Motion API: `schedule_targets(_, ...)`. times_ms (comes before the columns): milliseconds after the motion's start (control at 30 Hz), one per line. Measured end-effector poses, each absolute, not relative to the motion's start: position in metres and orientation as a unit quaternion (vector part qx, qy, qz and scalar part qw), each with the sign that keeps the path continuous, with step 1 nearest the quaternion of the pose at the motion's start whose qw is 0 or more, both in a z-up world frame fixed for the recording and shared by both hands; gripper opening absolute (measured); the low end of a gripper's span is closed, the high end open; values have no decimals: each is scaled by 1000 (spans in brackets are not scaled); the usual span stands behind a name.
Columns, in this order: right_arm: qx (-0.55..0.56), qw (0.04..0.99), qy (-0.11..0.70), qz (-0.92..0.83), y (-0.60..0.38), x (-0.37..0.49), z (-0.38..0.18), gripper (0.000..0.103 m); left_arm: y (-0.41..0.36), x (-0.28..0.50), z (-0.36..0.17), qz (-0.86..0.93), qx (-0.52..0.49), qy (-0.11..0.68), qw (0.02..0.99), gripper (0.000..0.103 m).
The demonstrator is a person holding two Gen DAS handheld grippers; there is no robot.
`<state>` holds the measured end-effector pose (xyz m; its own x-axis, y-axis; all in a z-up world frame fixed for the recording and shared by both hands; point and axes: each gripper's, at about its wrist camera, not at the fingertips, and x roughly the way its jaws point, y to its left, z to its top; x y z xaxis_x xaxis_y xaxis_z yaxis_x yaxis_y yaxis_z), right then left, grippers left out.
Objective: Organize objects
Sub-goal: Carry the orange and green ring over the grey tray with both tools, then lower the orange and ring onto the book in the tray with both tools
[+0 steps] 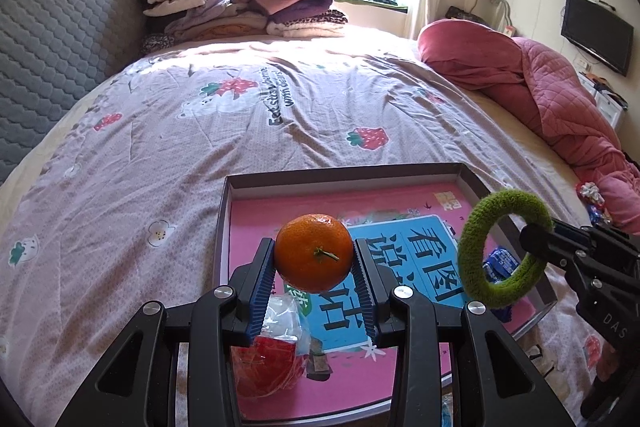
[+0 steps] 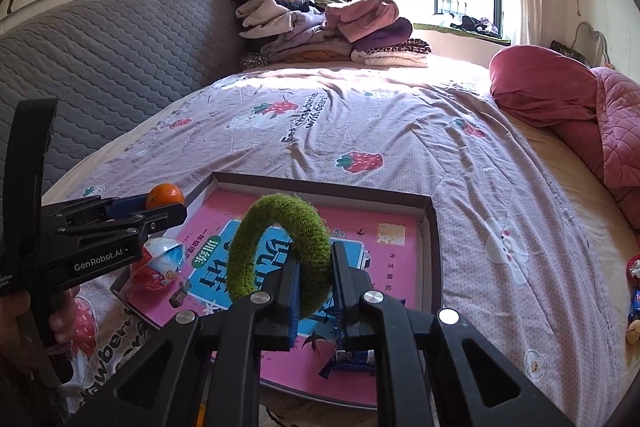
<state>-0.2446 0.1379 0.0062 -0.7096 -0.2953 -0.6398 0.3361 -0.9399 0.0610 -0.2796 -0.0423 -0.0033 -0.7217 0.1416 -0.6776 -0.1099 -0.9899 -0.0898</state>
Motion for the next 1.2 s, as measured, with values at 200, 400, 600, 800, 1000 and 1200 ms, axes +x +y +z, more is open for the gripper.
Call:
schedule_targets(200, 358, 173, 47, -916, 129, -245, -7, 14, -27, -277, -11, 925, -371, -2, 81, 39)
schedule_targets(400, 375, 168, 61, -910, 126, -248, -18, 14, -12, -271, -18, 922, -375, 16, 93, 39)
schedule_targets(600, 386, 164, 78, -904, 122, -250, -27, 14, -1, -269, -28, 916, -386, 28, 102, 39)
schedule_targets(800, 398, 154, 96, -899, 119, -252, -36, 14, 4, -268, -36, 911, -397, 36, 106, 39)
schedule_targets(1000, 406, 148, 101, -896, 118, -253, -43, 14, 4, -271, -44, 903, -417, 31, 103, 39)
schedule_targets(1200, 409, 143, 108, -895, 117, -255, -45, 14, 8, -272, -50, 895, -432, 33, 107, 39)
